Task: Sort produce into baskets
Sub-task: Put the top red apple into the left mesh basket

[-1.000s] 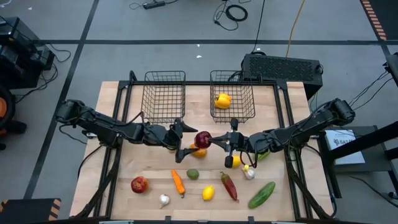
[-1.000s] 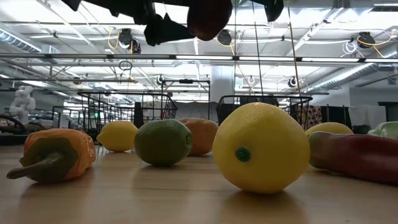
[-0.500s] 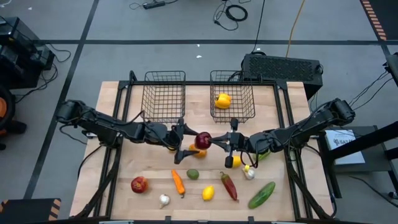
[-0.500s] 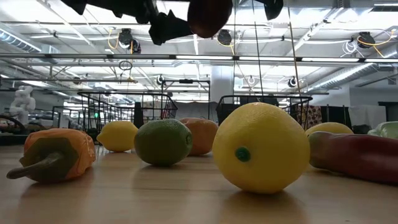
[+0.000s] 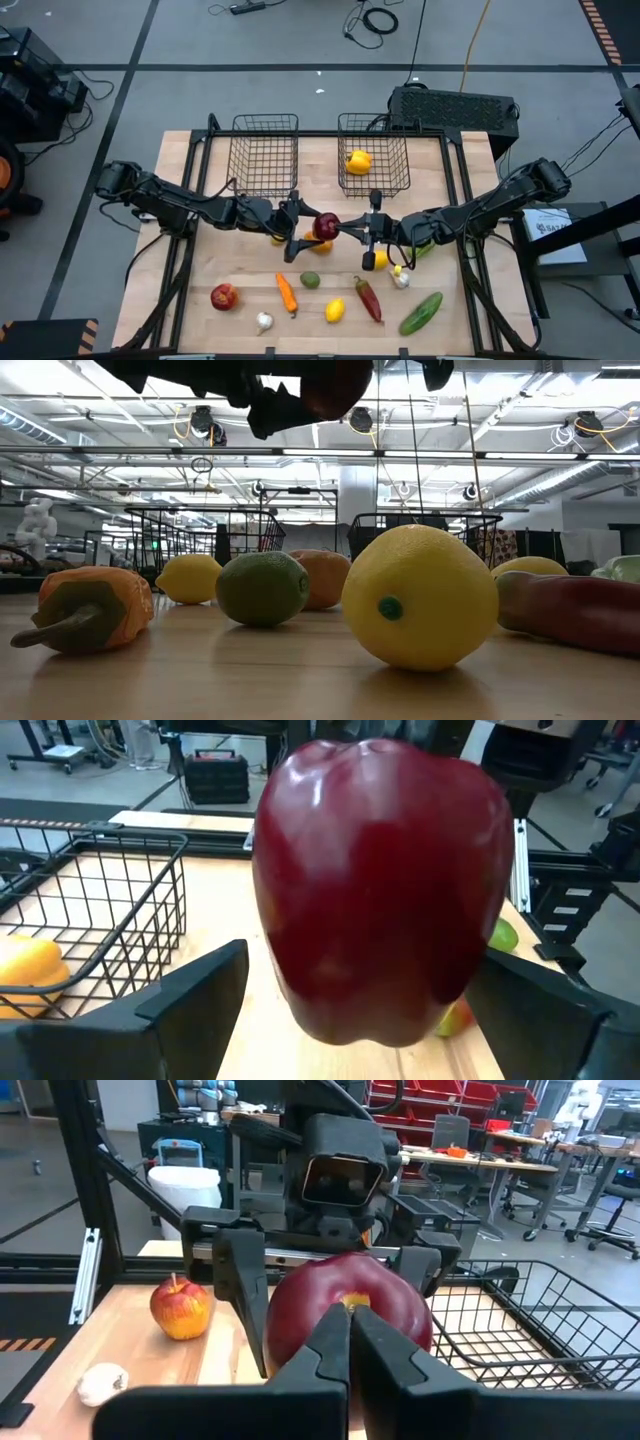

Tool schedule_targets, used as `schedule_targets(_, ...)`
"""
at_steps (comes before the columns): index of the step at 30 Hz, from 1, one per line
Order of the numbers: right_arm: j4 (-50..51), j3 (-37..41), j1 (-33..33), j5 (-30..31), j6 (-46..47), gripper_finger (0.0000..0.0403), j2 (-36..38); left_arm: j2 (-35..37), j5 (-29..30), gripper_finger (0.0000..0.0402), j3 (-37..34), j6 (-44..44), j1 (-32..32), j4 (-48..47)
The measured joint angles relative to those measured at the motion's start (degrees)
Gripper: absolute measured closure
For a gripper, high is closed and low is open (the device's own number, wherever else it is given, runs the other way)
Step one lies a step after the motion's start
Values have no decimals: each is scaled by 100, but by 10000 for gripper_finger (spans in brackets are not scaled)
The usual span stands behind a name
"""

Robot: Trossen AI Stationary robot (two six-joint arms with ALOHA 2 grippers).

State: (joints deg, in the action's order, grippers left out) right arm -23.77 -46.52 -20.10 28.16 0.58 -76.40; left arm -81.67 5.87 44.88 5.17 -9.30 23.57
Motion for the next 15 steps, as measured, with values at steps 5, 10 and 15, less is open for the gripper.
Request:
schedule_targets(5,39,0,2,0,0,403,0,0,-7,62,0,-111,-4,-4)
schedule_targets(10,41,0,2,3,0,403,0,0,-10,106,0,-144,-4,-12)
schedule_targets(15,39,0,2,15,20,402,0,0,-11,121,0,-146,-4,-22)
